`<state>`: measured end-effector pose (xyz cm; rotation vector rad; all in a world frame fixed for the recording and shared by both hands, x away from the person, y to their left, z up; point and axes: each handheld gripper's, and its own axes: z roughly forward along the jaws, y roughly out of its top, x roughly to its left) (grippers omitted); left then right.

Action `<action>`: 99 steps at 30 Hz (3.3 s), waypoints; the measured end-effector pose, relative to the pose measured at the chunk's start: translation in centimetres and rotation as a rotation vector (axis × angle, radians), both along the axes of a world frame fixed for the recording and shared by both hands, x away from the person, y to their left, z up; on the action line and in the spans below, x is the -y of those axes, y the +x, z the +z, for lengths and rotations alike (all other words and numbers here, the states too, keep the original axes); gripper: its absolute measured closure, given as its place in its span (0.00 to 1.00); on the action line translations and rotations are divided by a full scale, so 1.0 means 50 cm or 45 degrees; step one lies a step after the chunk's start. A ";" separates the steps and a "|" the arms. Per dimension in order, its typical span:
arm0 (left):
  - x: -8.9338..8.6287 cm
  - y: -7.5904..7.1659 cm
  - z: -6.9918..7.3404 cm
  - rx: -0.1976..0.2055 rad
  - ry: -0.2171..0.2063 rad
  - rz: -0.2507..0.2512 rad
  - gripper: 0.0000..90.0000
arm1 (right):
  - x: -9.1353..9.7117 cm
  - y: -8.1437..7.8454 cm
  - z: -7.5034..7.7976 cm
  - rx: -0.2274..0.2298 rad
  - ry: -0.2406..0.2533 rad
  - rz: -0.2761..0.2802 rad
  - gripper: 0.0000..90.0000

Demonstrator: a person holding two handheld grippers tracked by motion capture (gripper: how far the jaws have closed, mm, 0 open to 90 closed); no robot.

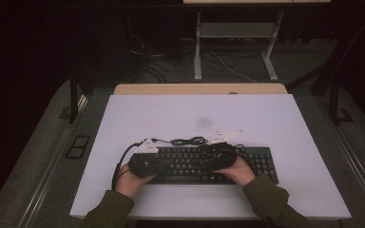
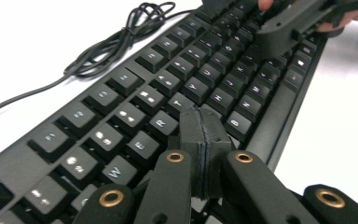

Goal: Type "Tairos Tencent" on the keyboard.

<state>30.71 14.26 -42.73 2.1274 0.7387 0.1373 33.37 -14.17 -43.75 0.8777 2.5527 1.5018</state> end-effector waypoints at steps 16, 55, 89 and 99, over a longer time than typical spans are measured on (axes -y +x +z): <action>-0.021 0.026 -0.003 0.018 -0.012 0.079 0.99 | -0.001 0.003 -0.002 -0.008 0.003 -0.043 0.16; -0.013 0.032 -0.013 -0.004 0.002 0.073 0.99 | -0.003 0.003 -0.003 -0.010 -0.007 -0.028 0.16; -0.029 0.006 -0.003 0.002 -0.081 0.174 0.40 | -0.031 -0.023 -0.002 -0.040 -0.036 0.159 0.74; -0.029 0.006 -0.005 0.006 -0.084 0.175 0.32 | -0.049 -0.034 -0.004 -0.041 -0.076 0.217 0.99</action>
